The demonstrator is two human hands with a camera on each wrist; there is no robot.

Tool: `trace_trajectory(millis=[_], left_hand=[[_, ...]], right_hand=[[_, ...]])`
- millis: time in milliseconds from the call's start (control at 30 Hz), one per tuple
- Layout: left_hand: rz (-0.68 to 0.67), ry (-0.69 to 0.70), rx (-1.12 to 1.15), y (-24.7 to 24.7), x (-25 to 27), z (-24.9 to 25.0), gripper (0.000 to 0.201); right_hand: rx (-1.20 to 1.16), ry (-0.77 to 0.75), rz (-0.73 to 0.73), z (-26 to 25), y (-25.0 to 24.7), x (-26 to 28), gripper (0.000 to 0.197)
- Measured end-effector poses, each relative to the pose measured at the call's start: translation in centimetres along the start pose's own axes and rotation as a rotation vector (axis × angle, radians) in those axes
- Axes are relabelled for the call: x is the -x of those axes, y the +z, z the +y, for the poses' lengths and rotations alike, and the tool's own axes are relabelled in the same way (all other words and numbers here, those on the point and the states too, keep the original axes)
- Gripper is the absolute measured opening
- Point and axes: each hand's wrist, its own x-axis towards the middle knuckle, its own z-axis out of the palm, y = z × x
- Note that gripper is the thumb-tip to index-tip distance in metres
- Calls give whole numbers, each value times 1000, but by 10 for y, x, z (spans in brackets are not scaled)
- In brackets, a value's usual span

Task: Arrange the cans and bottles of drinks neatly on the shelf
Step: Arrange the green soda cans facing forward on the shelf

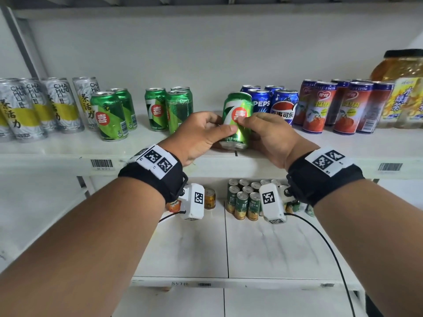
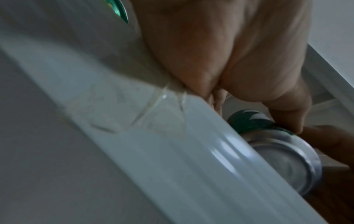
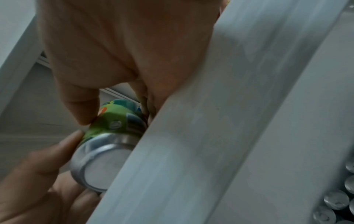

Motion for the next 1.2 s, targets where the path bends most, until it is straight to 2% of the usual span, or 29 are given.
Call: trace_trajectory(millis=[100, 200, 400, 533, 667, 767, 933, 1100, 1200], left_hand=[[-16, -5, -2, 1, 1, 1, 46], [-70, -5, -4, 2, 3, 0, 65], [-62, 8, 8, 3, 2, 0, 65], [-37, 33, -31, 3, 5, -1, 65], [-7, 104, -135, 3, 7, -4, 57], [24, 143, -237, 5, 6, -4, 64], [28, 185, -317, 6, 3, -4, 71], [58, 203, -293, 5, -1, -8, 83], [66, 214, -288, 3, -2, -10, 84]], right_hand=[[2, 20, -7, -1, 1, 0, 36], [-3, 21, 6, 0, 2, -3, 50], [10, 16, 1, 1, 2, -7, 74], [-26, -10, 4, 5, 1, -9, 57], [-46, -113, 23, 7, -3, -7, 58], [-15, -183, -16, 9, -5, -4, 37], [-13, -240, -55, 13, -6, -3, 52], [77, -289, -84, 18, -6, -3, 66], [105, -298, -94, 19, -6, -3, 68]])
